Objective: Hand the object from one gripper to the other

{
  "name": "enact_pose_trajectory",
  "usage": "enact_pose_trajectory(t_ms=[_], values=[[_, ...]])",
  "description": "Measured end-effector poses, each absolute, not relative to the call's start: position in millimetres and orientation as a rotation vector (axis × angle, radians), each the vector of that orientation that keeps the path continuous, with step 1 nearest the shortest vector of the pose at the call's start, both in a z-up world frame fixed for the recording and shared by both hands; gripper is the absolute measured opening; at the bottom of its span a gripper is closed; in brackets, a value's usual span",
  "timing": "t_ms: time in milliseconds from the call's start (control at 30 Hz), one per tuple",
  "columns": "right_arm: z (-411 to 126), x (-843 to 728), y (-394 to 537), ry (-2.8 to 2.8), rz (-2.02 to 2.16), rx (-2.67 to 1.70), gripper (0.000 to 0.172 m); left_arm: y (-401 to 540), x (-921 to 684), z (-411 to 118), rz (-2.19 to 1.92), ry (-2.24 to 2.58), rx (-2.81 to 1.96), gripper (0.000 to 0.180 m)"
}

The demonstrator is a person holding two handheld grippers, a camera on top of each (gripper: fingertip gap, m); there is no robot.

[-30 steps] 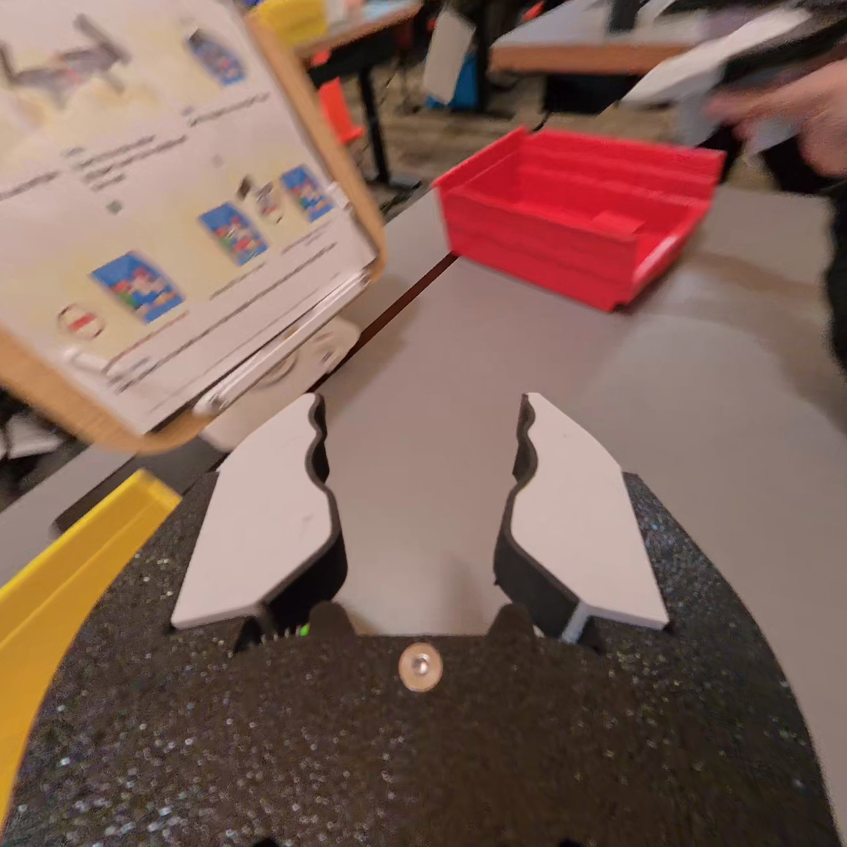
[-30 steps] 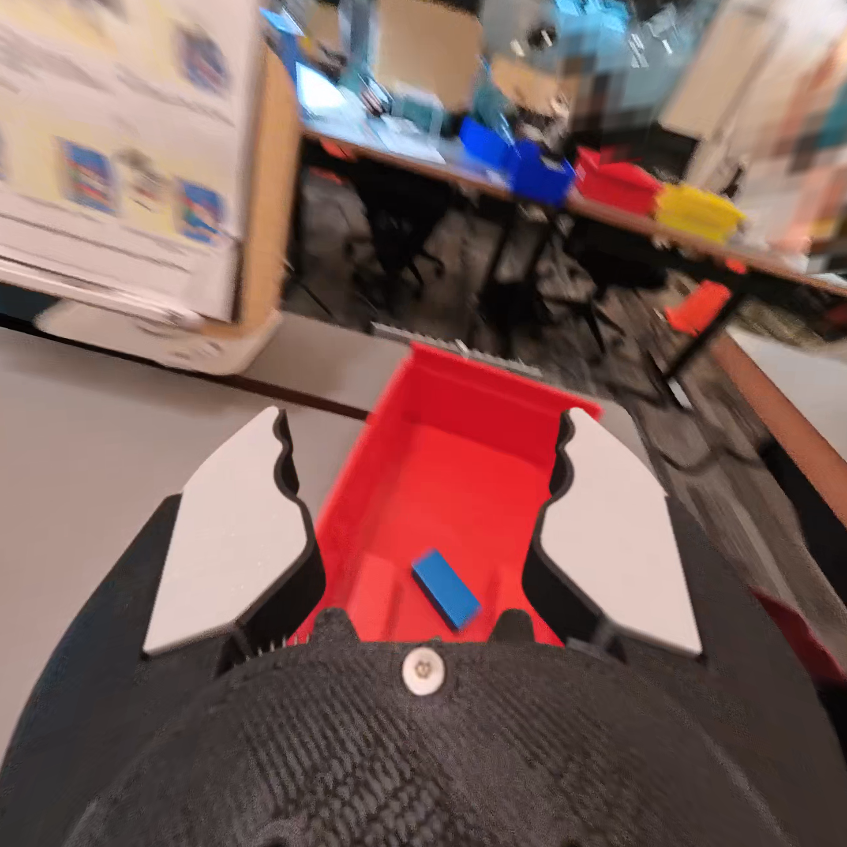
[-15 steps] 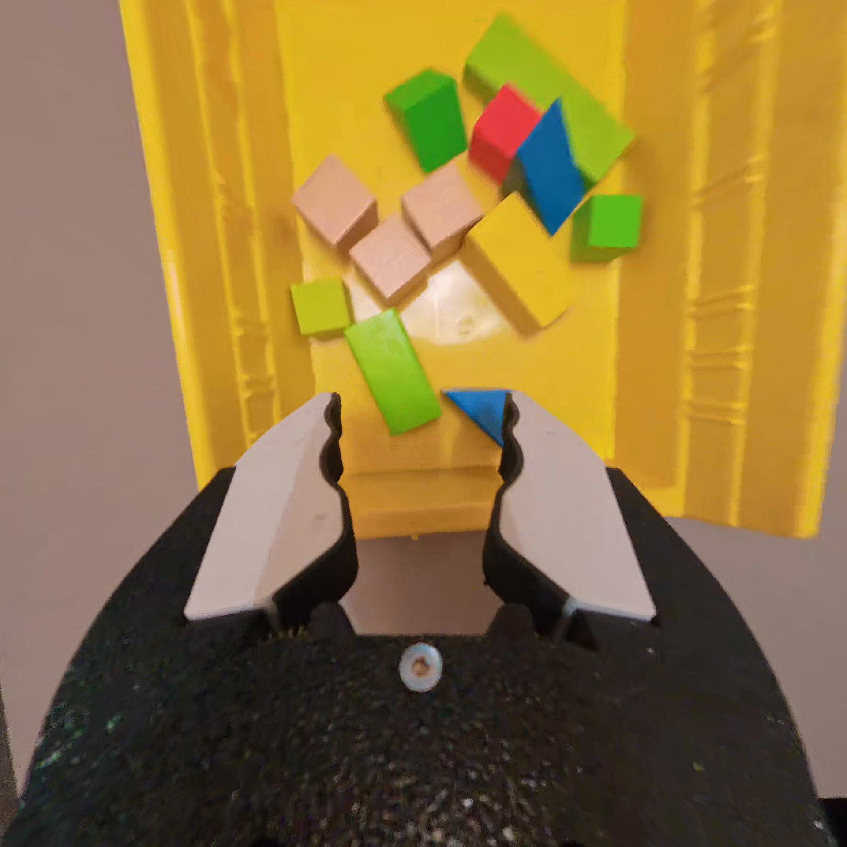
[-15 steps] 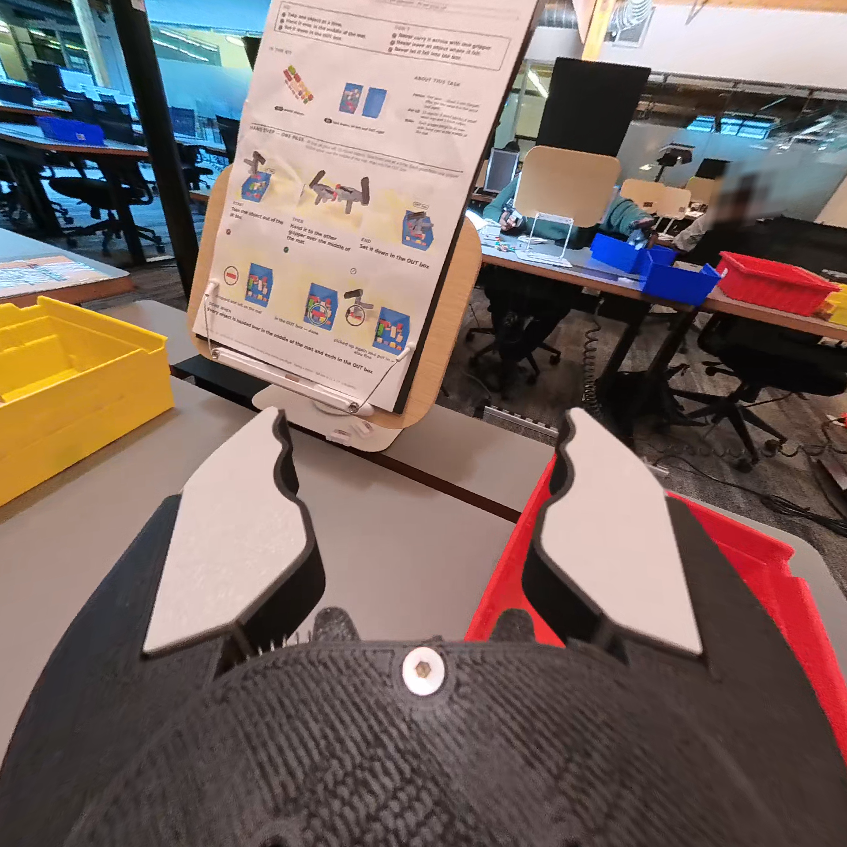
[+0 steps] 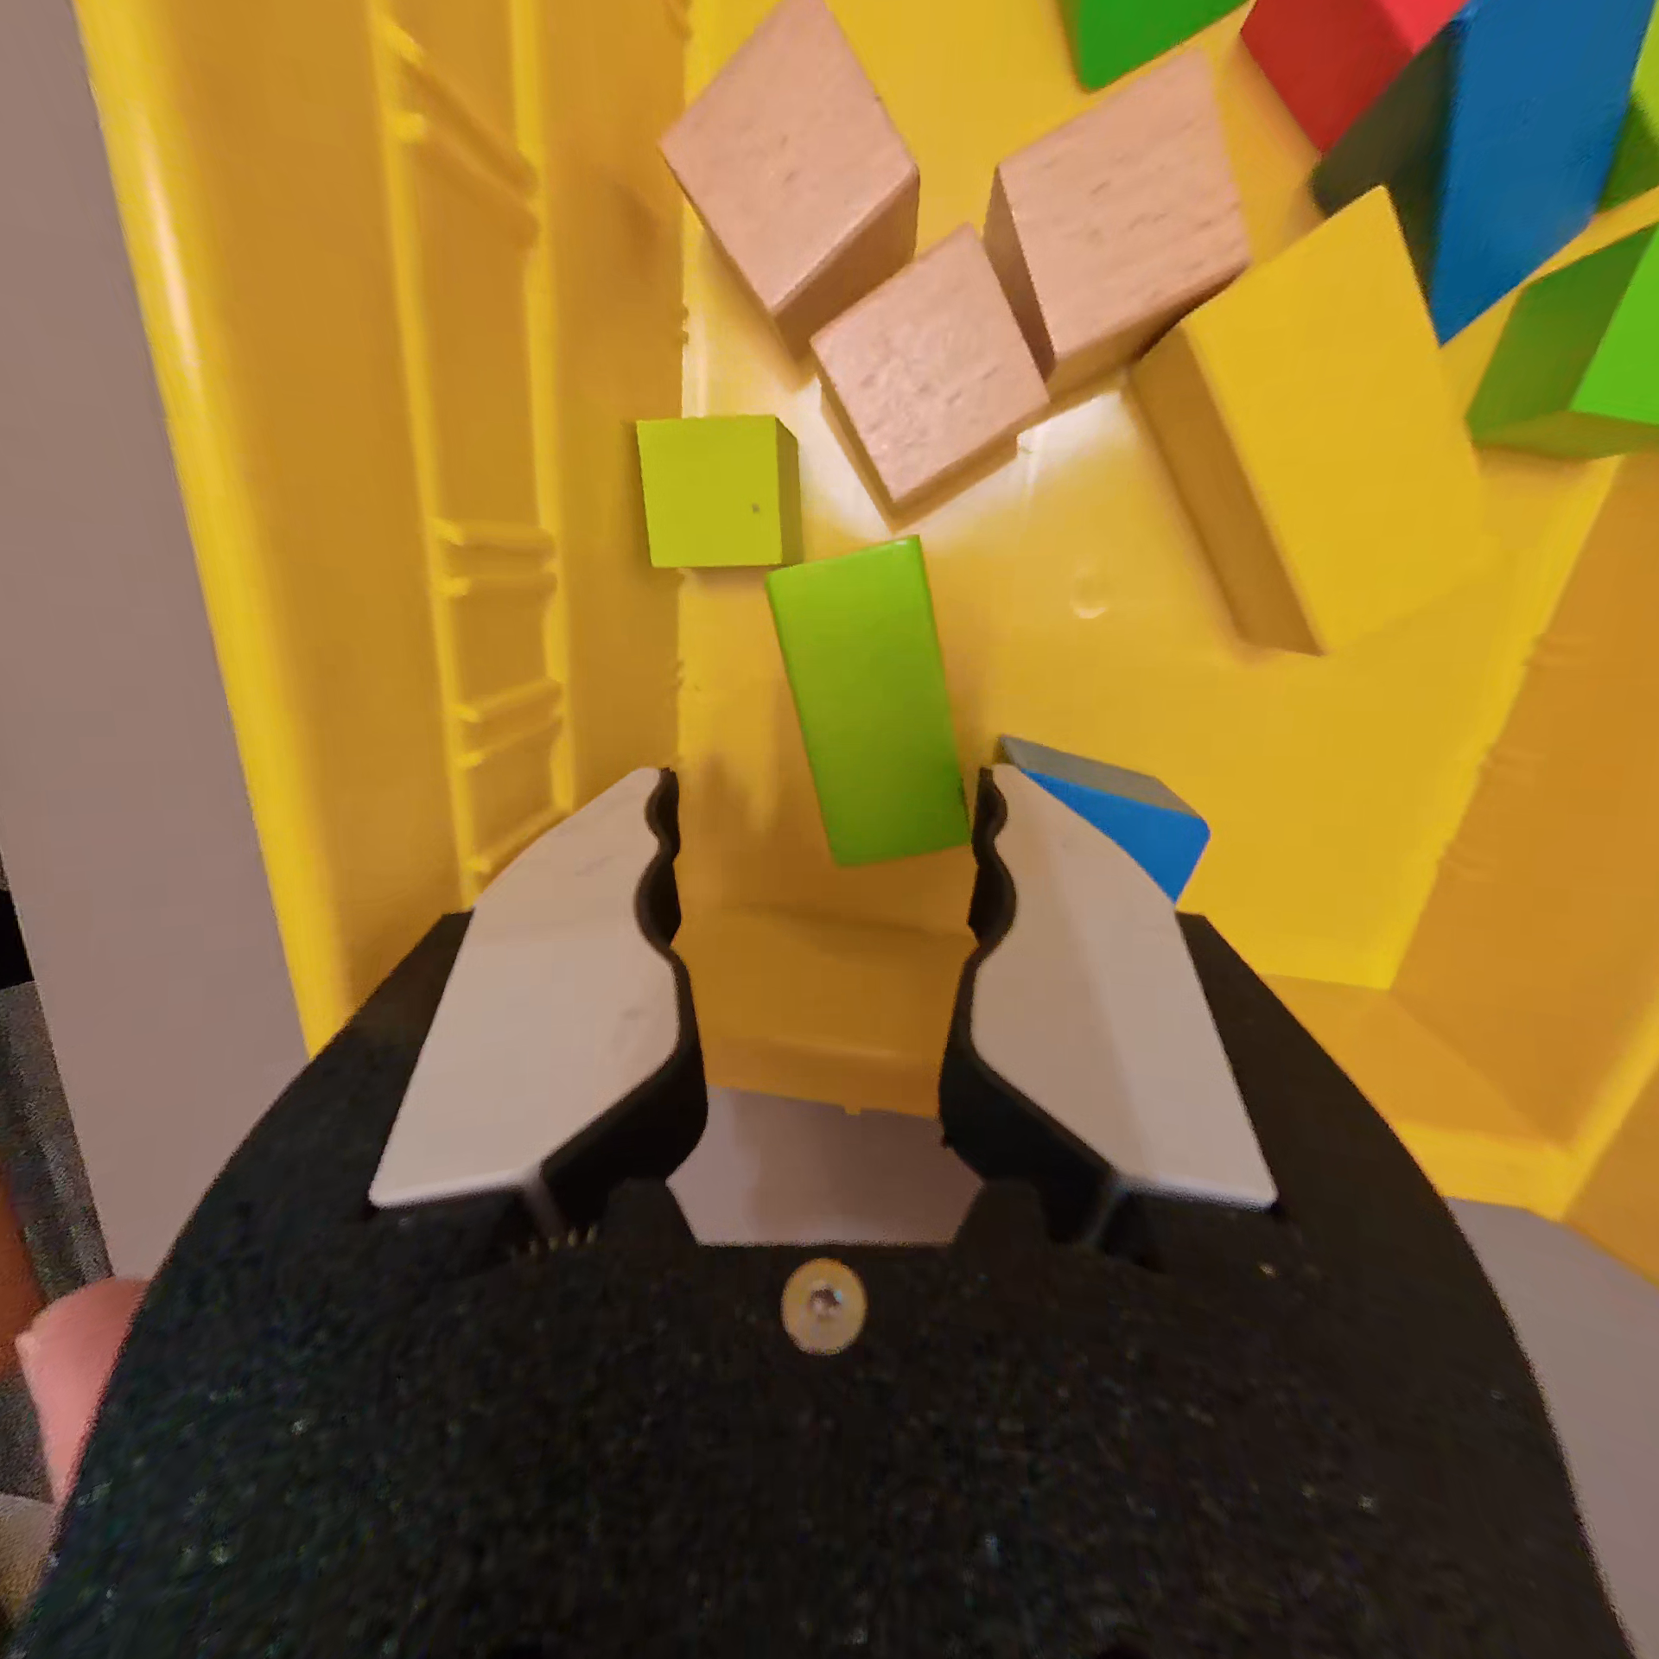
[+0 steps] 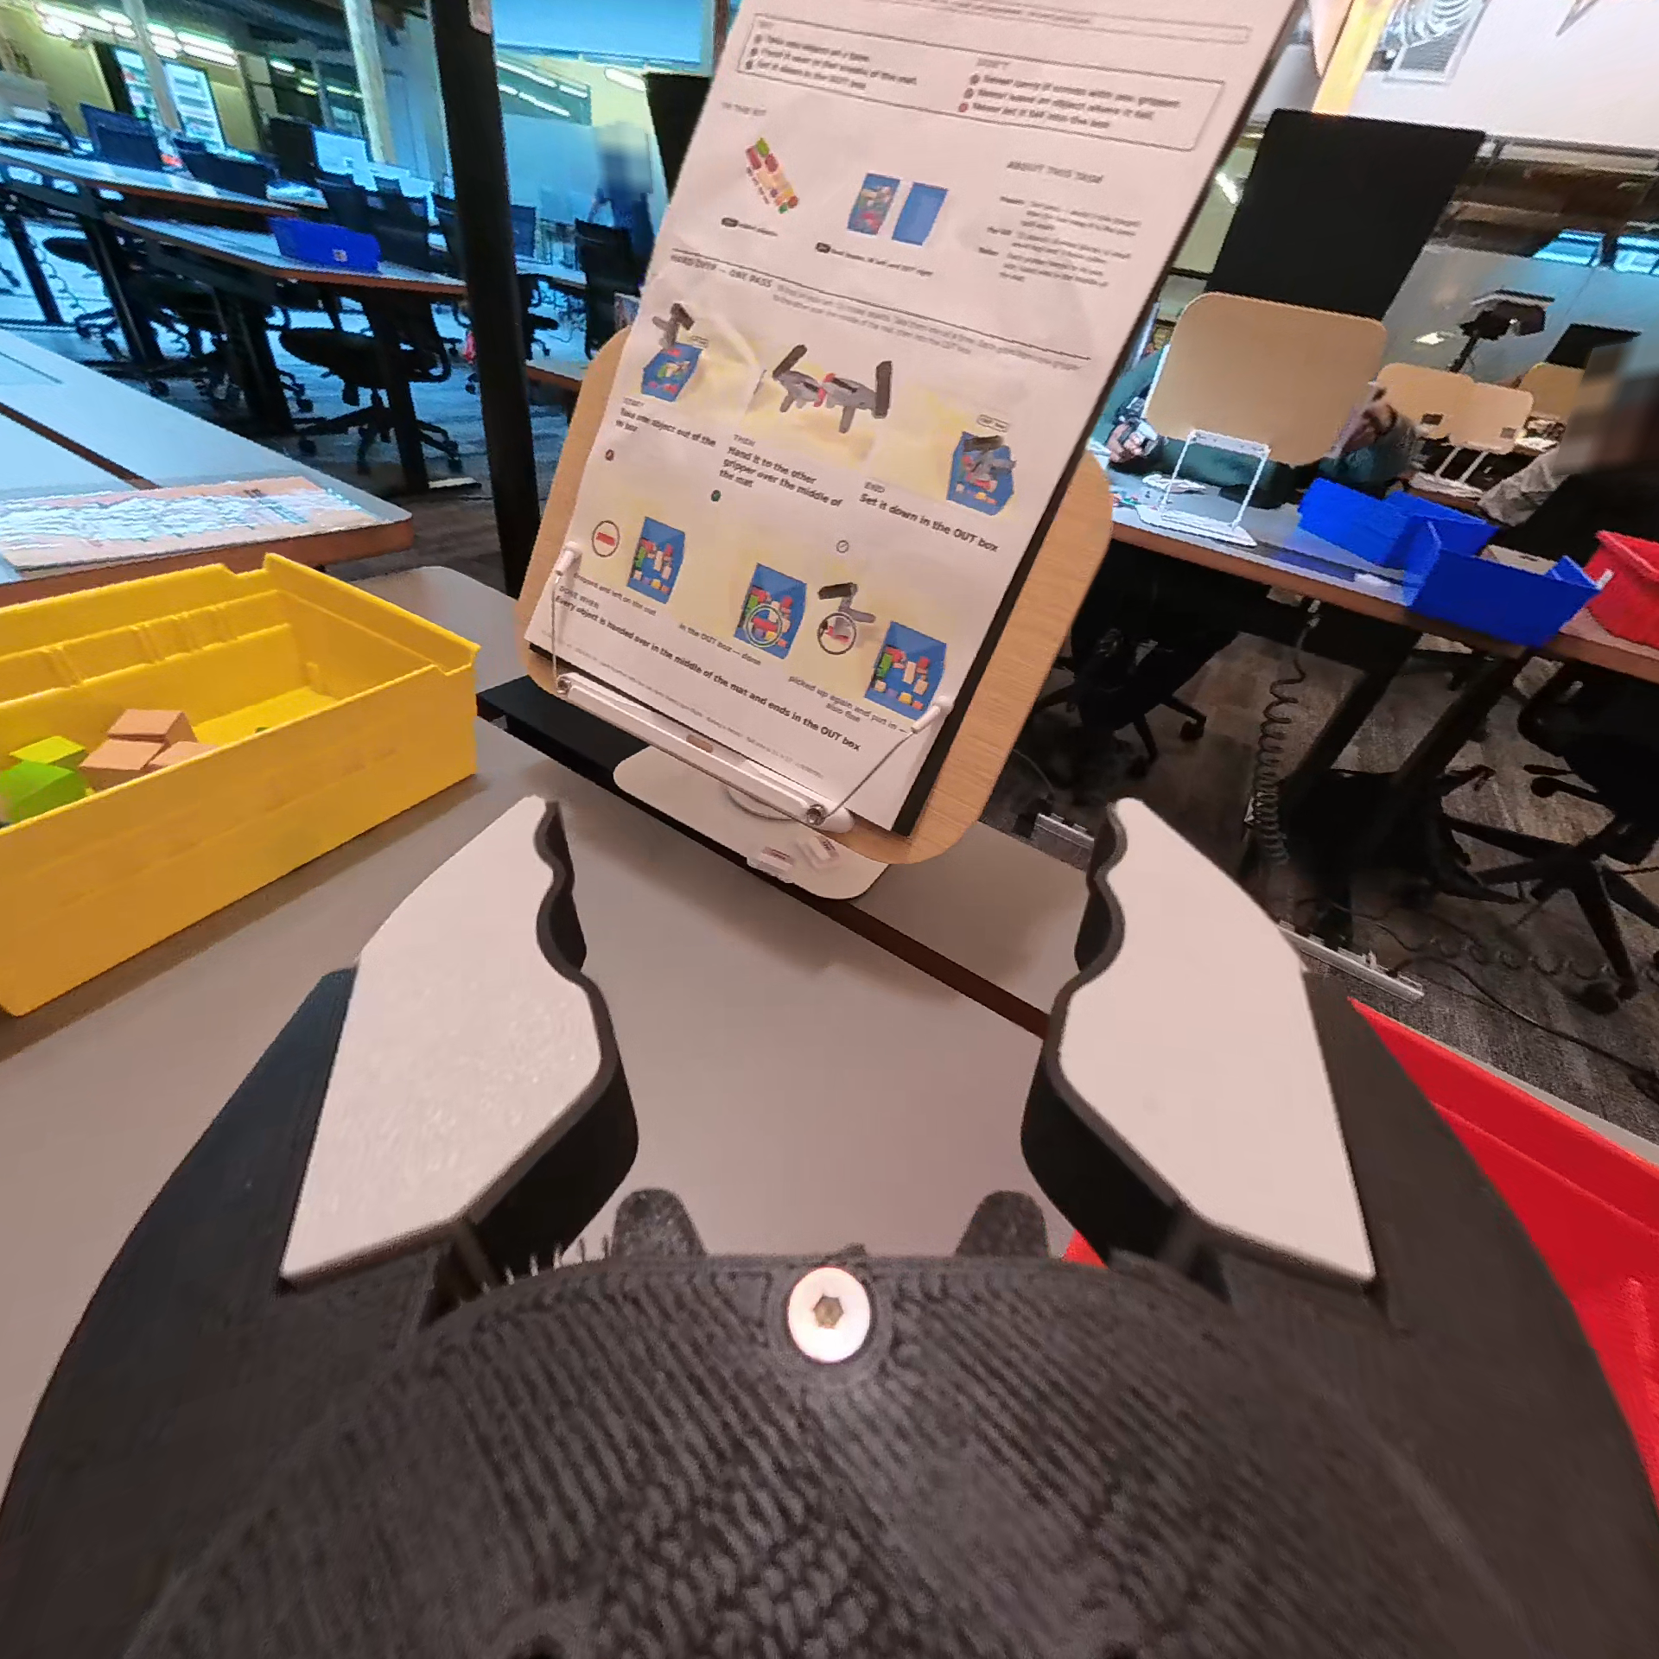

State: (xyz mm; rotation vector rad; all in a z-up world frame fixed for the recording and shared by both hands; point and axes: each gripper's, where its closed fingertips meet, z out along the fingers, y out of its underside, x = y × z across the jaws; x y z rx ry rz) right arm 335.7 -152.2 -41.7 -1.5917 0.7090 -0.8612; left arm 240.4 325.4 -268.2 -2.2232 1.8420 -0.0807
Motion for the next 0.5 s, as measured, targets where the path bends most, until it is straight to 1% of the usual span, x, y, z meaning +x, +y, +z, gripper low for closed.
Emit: enact_pose_trajectory(t_ms=[167, 200, 233, 267, 333, 433, 500], values=[[-44, 336, -143, 0.687, -0.858, -1.621, 0.11, 320, 240, -280, -0.039, 1.893, -2.242, 0.06], [-45, 335, -141, 0.684, -0.854, -1.626, 0.11, 317, 241, -283, -0.051, 1.909, -2.251, 0.057], [-45, 335, -140, 0.68, -0.852, -1.63, 0.11, 316, 242, -285, -0.056, 1.922, -2.252, 0.05], [-45, 334, -139, 0.674, -0.852, -1.634, 0.11, 316, 243, -286, -0.061, 1.934, -2.248, 0.038], [-46, 334, -138, 0.666, -0.855, -1.637, 0.11, 316, 244, -287, -0.061, 1.957, -2.231, 0.036], [-45, 334, -134, 0.648, -0.836, -1.629, 0.11, 319, 245, -278, -0.028, 2.018, -2.093, 0.035], [-43, 332, -131, 0.632, -0.817, -1.62, 0.11, 322, 249, -253, -0.007, 2.014, -1.92, 0.035]])
